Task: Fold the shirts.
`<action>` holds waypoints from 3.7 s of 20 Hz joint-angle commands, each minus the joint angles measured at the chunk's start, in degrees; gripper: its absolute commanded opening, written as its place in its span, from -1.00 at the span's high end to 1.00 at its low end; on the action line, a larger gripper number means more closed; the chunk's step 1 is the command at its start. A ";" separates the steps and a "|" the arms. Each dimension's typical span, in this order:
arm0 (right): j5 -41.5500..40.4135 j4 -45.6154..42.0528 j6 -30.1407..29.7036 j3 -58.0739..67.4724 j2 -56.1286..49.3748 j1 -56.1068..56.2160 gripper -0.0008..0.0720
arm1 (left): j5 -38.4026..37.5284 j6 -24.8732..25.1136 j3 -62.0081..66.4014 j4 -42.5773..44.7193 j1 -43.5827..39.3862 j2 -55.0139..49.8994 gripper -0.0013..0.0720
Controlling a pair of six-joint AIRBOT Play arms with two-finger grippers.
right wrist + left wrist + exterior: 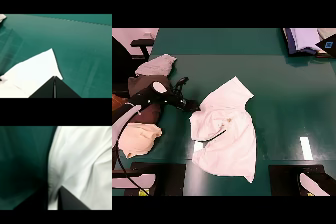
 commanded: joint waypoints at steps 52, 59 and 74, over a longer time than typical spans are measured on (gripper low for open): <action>8.09 -16.81 5.29 26.23 4.92 -5.07 0.94 | -3.61 -3.37 64.98 1.90 12.63 37.24 0.90; 14.93 -11.85 5.51 15.85 -5.31 -3.37 0.94 | -10.47 -5.75 50.42 2.16 12.63 31.71 0.90; 10.95 -7.10 2.27 11.78 -39.26 0.59 -0.06 | -7.85 -6.73 23.65 2.71 13.81 1.53 -0.46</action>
